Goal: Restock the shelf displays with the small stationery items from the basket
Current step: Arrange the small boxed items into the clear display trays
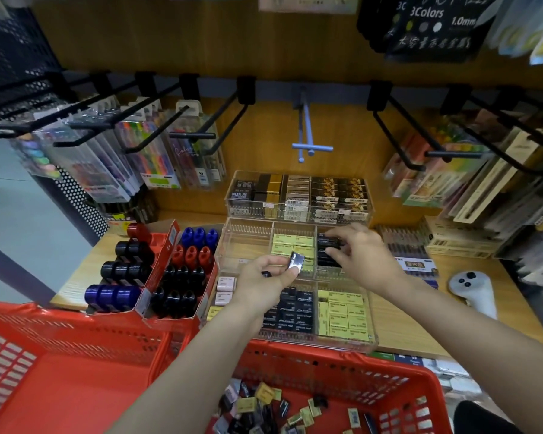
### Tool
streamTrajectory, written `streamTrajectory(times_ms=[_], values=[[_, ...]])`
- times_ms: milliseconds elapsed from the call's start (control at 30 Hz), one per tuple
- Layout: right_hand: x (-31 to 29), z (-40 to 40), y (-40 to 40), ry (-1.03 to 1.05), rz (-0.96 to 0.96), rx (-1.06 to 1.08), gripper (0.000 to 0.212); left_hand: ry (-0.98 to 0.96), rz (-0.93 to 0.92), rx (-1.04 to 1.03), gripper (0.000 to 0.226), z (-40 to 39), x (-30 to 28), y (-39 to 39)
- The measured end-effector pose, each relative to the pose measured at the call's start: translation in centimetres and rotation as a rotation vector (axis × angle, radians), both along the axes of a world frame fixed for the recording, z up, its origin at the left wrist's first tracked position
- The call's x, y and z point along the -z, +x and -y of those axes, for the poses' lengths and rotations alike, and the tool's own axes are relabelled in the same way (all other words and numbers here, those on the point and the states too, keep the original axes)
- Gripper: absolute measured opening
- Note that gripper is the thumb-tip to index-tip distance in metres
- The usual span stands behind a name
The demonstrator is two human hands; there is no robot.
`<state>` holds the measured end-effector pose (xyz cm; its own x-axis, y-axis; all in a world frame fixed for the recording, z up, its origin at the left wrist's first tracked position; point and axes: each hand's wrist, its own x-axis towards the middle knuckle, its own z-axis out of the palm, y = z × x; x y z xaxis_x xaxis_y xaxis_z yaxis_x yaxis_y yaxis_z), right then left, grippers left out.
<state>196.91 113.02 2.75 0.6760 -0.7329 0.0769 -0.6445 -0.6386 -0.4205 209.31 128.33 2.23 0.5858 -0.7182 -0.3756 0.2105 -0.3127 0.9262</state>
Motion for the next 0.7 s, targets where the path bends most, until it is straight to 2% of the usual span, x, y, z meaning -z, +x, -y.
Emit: streamTrajectory(times_ms=[33, 100, 133, 167, 233, 367, 500, 633, 700], values=[[-0.9, -0.6, -0.2, 0.176, 0.084, -0.054, 0.033, -0.001, -0.009, -0.001, 0.015, -0.1, -0.3, 0.0], [-2.6, -2.4, -0.1, 0.654, 0.270, -0.099, 0.028, -0.007, -0.024, 0.011, 0.015, -0.4, -0.8, -0.2], [-3.2, -3.2, -0.1, 0.824, 0.345, -0.080, 0.025, -0.009, -0.032, 0.020, 0.015, -0.5, -1.1, -0.4], [-3.5, -3.9, -0.1, 0.901, 0.394, -0.051, 0.022, -0.012, -0.045, 0.036, 0.016, -0.6, -1.4, -0.6], [-3.8, -5.0, -0.3, 0.924, 0.440, 0.021, 0.021, -0.042, -0.124, 0.069, 0.021, -1.0, -2.0, -1.0], [-3.7, -6.0, -1.6, 1.029, 0.544, 0.225, 0.024, -0.201, -0.502, 0.012, 0.054, -2.0, -2.7, -0.6], [-3.9, -7.2, -3.2, 1.208, 0.600, 0.304, 0.023, -0.189, -0.428, 0.141, 0.059, -4.3, -3.4, 0.4], [-4.3, -8.5, -3.8, 1.324, 0.679, 0.327, 0.027, -0.161, -0.339, 0.003, 0.043, -5.8, -3.9, 0.9], [-4.2, -8.9, -3.8, 1.313, 0.698, 0.345, 0.030, -0.162, -0.338, -0.069, 0.041, -6.3, -3.9, 1.1]])
